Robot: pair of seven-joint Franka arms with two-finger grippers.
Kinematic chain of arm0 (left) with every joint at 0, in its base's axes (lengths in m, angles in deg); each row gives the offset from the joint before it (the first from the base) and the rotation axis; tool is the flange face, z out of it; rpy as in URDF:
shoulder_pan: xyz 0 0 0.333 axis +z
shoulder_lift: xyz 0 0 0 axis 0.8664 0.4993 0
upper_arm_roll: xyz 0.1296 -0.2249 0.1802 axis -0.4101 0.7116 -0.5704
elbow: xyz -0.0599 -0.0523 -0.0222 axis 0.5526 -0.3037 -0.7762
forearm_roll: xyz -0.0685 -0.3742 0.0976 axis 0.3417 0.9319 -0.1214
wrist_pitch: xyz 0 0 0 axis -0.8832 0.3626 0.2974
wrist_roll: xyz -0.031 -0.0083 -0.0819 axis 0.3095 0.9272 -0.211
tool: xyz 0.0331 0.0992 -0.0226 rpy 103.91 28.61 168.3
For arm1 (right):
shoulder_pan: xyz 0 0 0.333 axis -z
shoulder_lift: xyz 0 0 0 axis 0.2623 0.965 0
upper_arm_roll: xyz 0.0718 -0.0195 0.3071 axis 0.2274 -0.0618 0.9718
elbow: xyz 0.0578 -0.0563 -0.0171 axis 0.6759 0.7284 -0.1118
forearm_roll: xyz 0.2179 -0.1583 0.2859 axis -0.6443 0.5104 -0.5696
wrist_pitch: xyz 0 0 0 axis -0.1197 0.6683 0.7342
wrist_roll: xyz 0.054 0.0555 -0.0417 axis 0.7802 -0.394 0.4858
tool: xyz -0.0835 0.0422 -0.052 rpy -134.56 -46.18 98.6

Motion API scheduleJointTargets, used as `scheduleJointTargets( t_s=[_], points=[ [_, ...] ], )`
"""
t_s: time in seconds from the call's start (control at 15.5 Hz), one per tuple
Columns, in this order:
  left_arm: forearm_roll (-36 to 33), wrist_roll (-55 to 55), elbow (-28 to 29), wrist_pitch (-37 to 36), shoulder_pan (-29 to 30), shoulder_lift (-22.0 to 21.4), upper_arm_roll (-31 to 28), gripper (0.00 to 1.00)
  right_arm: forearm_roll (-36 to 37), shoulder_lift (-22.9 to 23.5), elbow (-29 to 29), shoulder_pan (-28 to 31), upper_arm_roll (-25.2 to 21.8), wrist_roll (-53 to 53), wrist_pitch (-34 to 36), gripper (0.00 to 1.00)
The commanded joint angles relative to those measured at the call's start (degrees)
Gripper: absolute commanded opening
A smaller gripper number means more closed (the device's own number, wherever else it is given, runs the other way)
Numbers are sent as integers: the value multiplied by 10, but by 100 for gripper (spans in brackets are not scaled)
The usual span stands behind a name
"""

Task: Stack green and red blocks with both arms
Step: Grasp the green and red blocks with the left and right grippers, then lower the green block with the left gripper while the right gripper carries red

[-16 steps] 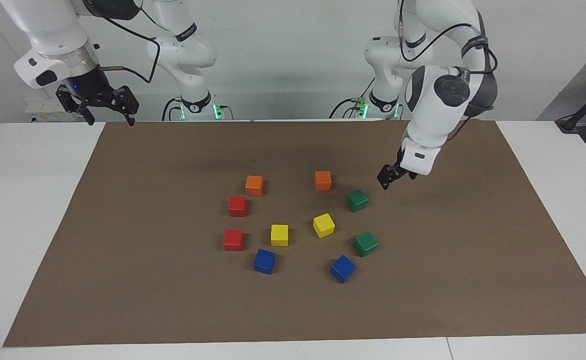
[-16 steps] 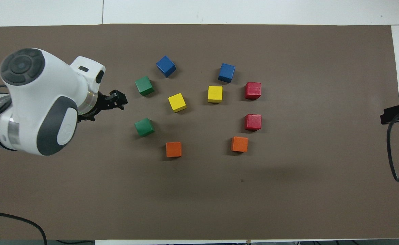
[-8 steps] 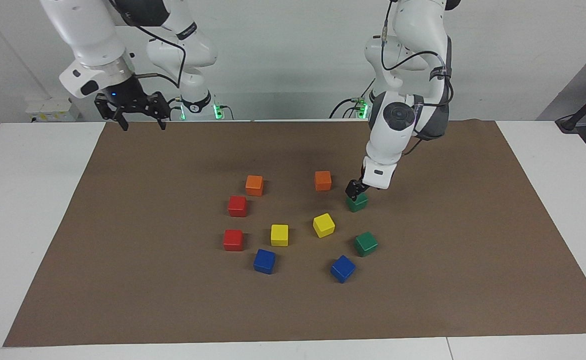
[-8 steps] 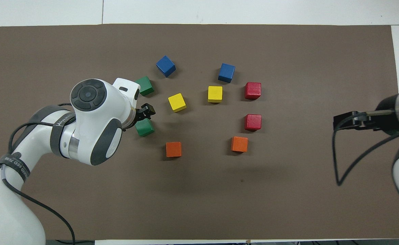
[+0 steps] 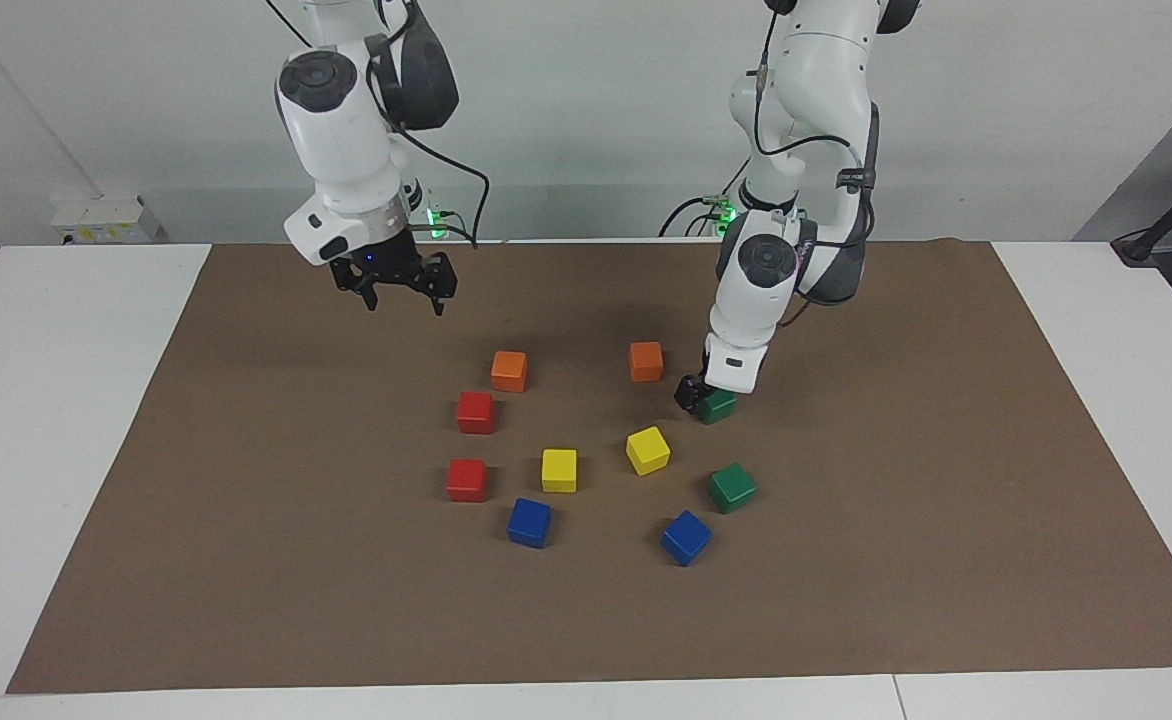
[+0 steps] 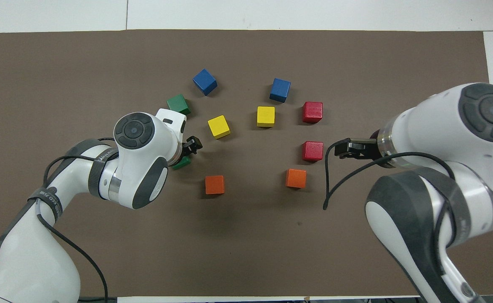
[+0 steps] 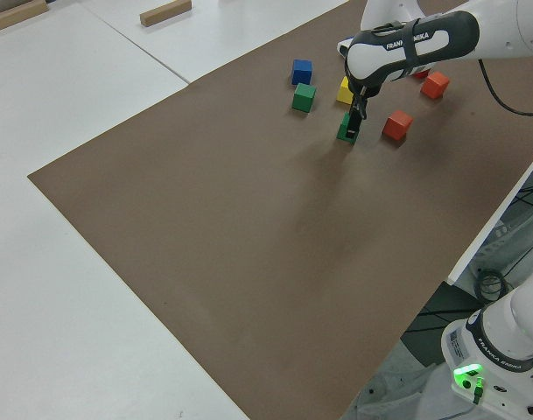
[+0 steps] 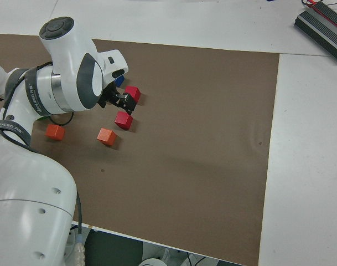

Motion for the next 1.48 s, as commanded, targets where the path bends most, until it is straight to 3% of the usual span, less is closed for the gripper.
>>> scheduleJointTargets(
  t_s=[0.0,0.19,0.39,0.71,1.03,1.42],
  points=[
    [-3,-10,4,14,-8,0,-9,100,-13,46,-1,-19,-4,-49,-43,100],
    [-3,-10,5,17,-4,1,-9,99,-13,77,25,-37,-4,-75,-104,100],
    [-3,-6,3,1,-2,0,-10,0,-12,101,46,-42,-4,-69,-154,100],
    [-4,67,-37,-82,40,-28,-13,0,-10,114,69,-52,-4,-44,-201,100],
    [-1,346,-67,-138,164,-44,-13,0,-2,118,111,-57,-4,-15,-256,100],
    [-2,578,-76,-113,276,-32,-14,0,-1,129,111,-43,-5,4,-272,100]
  ],
)
